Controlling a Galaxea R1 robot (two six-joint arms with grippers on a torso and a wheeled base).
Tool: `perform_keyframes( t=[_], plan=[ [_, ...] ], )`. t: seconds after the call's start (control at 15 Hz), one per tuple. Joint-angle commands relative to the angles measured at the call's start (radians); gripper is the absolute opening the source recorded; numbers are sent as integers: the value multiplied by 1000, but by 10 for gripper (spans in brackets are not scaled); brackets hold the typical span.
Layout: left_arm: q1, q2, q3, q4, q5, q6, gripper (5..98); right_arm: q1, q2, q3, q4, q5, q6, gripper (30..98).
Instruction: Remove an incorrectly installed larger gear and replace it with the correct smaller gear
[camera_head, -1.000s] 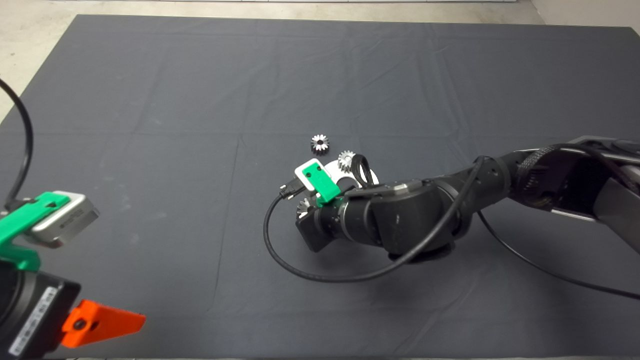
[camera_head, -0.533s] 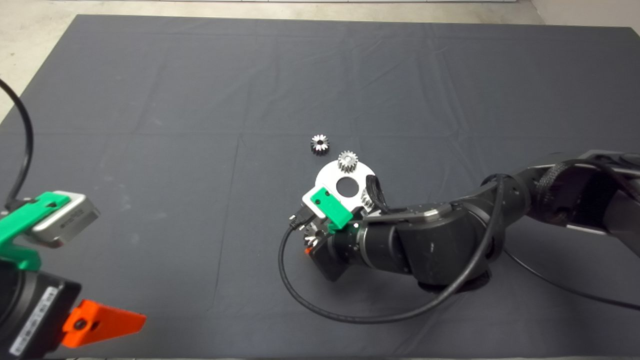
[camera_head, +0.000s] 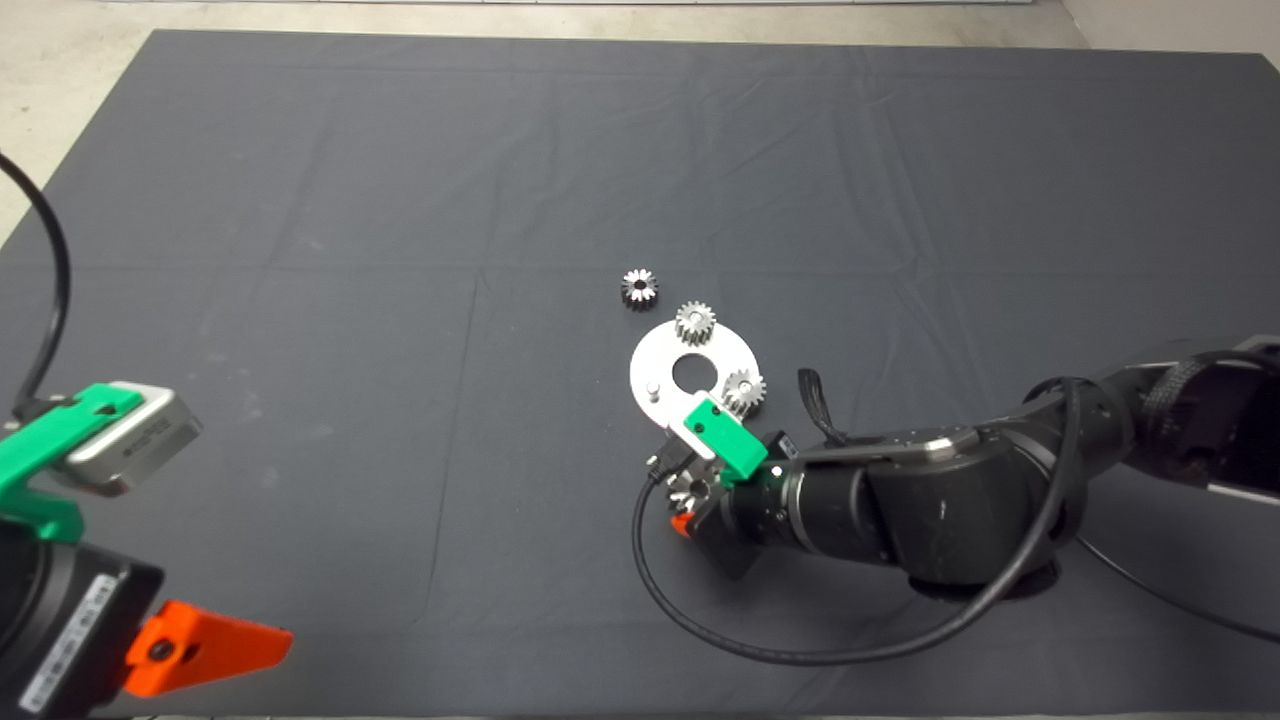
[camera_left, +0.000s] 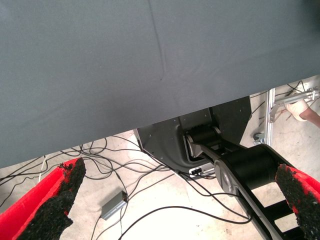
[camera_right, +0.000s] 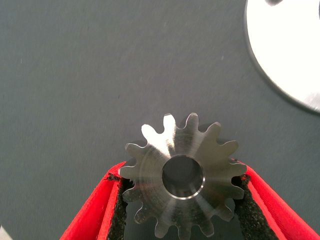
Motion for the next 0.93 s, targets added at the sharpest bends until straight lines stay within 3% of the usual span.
perform_keyframes(
  t=[0.0, 0.53, 0.87],
  plan=[
    [-2, 1, 12, -18, 1, -5, 976, -4, -21, 30, -16, -44, -26, 484],
    [-2, 1, 12, -18, 1, -5, 976, -15, -59, 31, -17, -45, -35, 485],
    [-2, 1, 12, -18, 1, -5, 976, -10, -70, 82, -16, -45, -35, 485]
  ],
)
